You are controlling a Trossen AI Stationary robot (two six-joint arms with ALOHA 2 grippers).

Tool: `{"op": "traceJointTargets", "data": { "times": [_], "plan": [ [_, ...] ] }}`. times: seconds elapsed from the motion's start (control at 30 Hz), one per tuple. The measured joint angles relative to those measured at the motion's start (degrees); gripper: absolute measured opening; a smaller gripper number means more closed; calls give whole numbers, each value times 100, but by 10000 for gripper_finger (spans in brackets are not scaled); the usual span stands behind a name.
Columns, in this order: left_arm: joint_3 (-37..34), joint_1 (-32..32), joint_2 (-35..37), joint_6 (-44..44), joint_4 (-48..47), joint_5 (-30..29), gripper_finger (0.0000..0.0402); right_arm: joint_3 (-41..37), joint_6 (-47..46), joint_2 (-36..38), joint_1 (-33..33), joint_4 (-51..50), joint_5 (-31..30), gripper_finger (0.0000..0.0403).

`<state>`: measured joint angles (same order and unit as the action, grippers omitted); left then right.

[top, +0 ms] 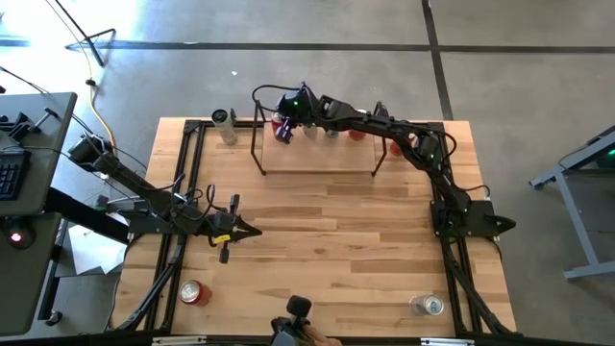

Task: Place canned beverage on shelf
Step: Put the right red black soda can on the shelf, then put the red soda can on the shelf aligned with the other red soda can

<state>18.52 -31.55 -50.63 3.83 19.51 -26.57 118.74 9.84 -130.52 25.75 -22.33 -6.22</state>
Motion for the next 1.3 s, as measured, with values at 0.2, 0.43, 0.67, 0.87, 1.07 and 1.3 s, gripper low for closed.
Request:
{"op": "traceJointTargets", "data": {
  "times": [0.2,0.43,0.67,0.87,1.07,1.3],
  "plan": [
    [0,0,0,0,0,0,0,-4,-57,0,3,-1,-31,0],
    [0,0,0,59,-8,-2,0,341,-39,-31,5,-438,-42,0],
    [0,0,0,57,-22,-2,0,997,63,-28,-70,-944,-94,0],
    [0,0,0,55,-59,-2,0,1502,309,-12,-323,-1026,-282,0],
    [-1,1,1,57,-170,0,0,1108,557,187,-699,-918,-454,0],
    [-2,2,2,2,-194,14,0,-1154,521,781,-1119,1252,-450,0]
  ]
}}
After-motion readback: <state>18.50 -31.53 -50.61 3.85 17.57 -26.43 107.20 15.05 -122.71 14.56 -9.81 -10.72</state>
